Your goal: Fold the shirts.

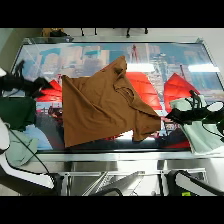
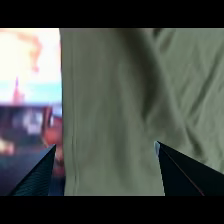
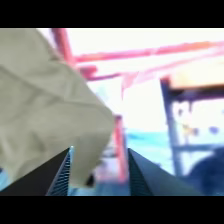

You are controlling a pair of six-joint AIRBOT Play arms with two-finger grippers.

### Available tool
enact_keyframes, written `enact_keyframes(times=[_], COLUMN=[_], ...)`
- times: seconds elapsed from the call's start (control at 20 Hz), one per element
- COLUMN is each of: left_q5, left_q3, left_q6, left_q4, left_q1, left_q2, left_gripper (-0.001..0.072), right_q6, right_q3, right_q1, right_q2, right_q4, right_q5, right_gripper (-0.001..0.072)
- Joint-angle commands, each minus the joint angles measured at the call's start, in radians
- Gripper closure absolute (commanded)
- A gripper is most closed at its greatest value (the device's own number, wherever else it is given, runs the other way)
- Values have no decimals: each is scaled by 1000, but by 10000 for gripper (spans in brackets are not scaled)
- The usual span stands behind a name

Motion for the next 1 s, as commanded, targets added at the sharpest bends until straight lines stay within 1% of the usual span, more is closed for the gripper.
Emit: enact_keyframes(times=[0.0,0.1,0.2,0.3,0.5,0.65,0.75,0.8,0.85,0.9,0.95], left_q5=[-23,35,97,124,129,188,226,247,268,281,285], left_q3=[-347,-523,-668,-769,-898,-952,-949,-939,-917,-893,-868], left_q6=[-2,27,34,34,34,34,34,34,34,34,34], left_q4=[-1,-1,1,35,48,40,3,-9,-5,1,-2], left_q1=[60,69,69,66,38,-29,-87,-114,-141,-159,-171], left_q2=[143,204,246,265,267,267,266,266,266,266,266], left_gripper=[1,1,1,1,1,1,2,55,228,373,562], right_q6=[-137,-189,-246,-284,-294,-340,-362,-366,-374,-396,-407], right_q3=[11,11,11,11,11,11,12,12,12,12,12], right_q1=[-37,-37,-37,-37,-37,-37,-37,-37,-37,-36,-37], right_q2=[-70,-111,-150,-190,-233,-241,-241,-241,-242,-245,-251], right_q4=[28,107,182,219,233,280,300,300,300,302,303], right_q5=[1,2,1,2,0,-2,-2,-2,-3,-3,-8], right_gripper=[369,366,367,366,367,367,367,366,365,365,365])
